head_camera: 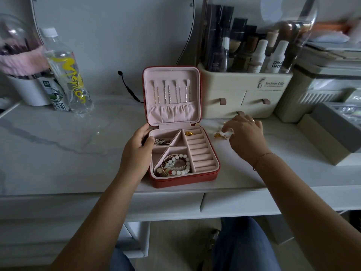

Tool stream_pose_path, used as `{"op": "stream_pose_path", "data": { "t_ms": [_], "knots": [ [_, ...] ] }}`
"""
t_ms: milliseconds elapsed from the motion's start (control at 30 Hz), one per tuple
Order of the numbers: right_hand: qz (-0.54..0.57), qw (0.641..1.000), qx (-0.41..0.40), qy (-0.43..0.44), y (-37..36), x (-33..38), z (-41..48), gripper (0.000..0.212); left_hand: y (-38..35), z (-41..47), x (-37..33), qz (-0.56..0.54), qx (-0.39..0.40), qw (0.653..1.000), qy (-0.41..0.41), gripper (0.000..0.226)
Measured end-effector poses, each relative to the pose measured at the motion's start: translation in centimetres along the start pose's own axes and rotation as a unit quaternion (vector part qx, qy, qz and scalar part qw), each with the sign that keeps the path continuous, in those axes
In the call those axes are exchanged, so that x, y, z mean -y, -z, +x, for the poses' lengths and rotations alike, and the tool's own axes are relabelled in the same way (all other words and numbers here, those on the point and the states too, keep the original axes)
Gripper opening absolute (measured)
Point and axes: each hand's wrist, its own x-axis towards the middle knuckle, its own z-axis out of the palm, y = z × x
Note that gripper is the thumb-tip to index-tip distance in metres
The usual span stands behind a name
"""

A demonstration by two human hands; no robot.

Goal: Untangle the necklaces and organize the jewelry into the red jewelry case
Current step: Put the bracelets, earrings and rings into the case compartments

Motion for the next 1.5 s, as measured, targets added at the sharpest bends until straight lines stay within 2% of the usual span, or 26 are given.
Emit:
{"op": "stream_pose_path", "data": {
  "t_ms": [133,233,300,433,633,700,800,1067,1267,1500],
  "knots": [
    [0.03,0.999,-0.037,-0.004,-0.2,0.8,0.2,0.019,0.0,0.0,0.0,-0.003,-0.001,1.0,0.002,0.042],
    [0.019,1.0,0.016,0.008,-0.8,1.6,0.5,0.026,0.0,0.0,-0.1,0.001,-0.003,1.0,0.005,0.042],
    [0.01,0.999,0.04,0.014,-1.1,1.8,0.7,0.024,0.0,0.0,-0.2,0.004,-0.005,1.0,0.005,0.042],
    [0.044,0.998,0.051,0.001,-1.0,1.5,0.8,0.021,0.0,0.0,-0.3,0.004,-0.004,1.0,0.003,0.042],
    [0.218,0.974,-0.056,-0.001,0.6,2.7,0.9,0.013,0.0,0.0,-0.2,0.007,-0.001,1.0,0.008,0.042],
    [0.242,0.968,-0.056,0.028,0.9,3.7,1.1,0.011,0.0,-0.1,-0.3,0.008,0.0,1.0,0.009,0.042],
    [0.218,0.974,-0.024,0.061,0.4,4.7,1.5,0.011,0.0,-0.1,-0.3,0.005,0.0,1.0,0.011,0.042],
    [0.117,0.983,-0.005,0.144,-0.1,5.4,2.0,0.011,0.0,-0.2,-0.4,-0.002,-0.001,1.0,0.016,0.041],
    [0.117,0.974,-0.061,0.184,-0.5,5.1,0.6,0.017,0.0,-0.2,-0.5,-0.005,-0.003,1.0,0.014,0.041],
    [0.178,0.979,-0.028,0.099,-0.1,5.0,1.1,0.01,0.0,-0.2,-0.5,-0.003,-0.005,1.0,0.011,0.041]
  ]
}}
